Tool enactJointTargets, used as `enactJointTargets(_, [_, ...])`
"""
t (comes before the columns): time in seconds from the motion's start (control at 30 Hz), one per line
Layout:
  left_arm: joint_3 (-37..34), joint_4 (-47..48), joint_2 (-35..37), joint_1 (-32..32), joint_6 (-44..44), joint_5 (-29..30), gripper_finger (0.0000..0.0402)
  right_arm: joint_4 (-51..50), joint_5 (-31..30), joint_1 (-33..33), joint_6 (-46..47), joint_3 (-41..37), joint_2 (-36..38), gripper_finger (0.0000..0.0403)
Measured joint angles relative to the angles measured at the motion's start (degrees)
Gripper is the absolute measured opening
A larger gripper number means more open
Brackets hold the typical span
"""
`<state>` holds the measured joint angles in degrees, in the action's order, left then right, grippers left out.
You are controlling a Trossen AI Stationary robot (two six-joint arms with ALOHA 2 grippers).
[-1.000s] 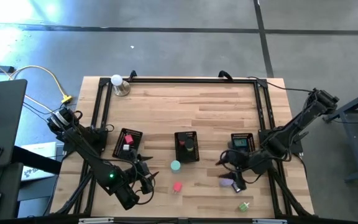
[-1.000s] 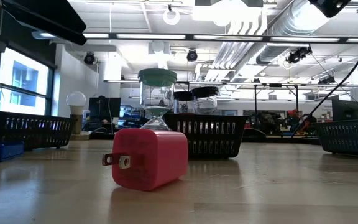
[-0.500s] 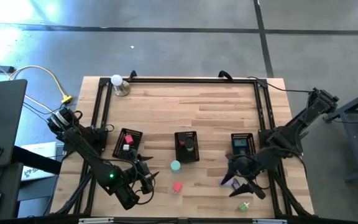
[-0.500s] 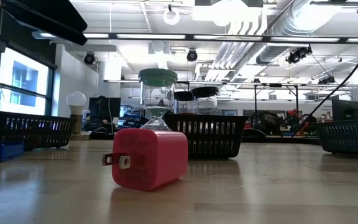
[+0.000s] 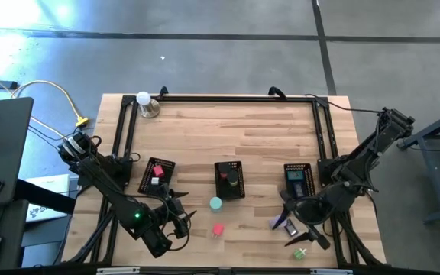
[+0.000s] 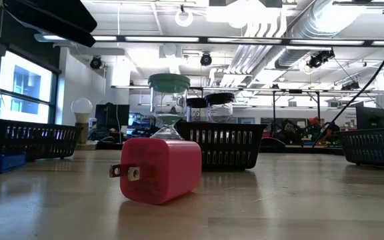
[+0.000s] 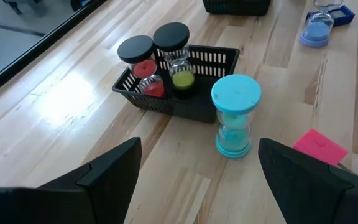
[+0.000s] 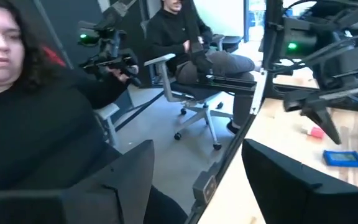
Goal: Pick & Place Office items
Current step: Put the purple hourglass into the middle black bin
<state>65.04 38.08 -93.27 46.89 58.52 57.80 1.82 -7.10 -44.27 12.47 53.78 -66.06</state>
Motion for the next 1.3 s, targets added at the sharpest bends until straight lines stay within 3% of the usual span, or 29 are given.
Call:
enactJointTargets(0.1, [0.0,0.0,0.0,0.0,-0.02,0.02,0.0315,-0.07,0.18,-0.02,0.04,0.0,0.0,0.0266])
enactJointTargets(0.3, [0.0,-0.02,0.0,0.0,-0.02,0.02,0.0315,-0.77,0.17,0.02,3.77,0.0,0.0,0.0373])
enactJointTargets(0.37, [0.0,0.0,0.0,0.0,-0.02,0.02,0.0315,-1.65,0.67,-0.01,5.43,0.0,0.0,0.0393])
enactJointTargets(0.47, [0.0,-0.01,0.0,0.0,-0.01,0.02,0.0315,-3.05,0.01,-0.01,6.88,0.0,0.0,0.0381])
enactJointTargets(0.63, [0.0,-0.15,-0.21,-0.03,-0.02,-0.17,0.0315,-14.05,-5.94,0.04,17.94,0.0,-0.02,0.0353])
enactJointTargets(1.0, [0.0,-0.53,-0.44,-0.39,-0.17,-0.32,0.0315,-31.9,-6.17,0.0,36.7,0.0,-0.04,0.0344])
enactJointTargets(1.3, [0.0,-1.13,-0.44,-0.39,-0.02,-0.48,0.0315,-34.98,-4.29,-0.84,36.83,-0.07,-6.22,0.0344])
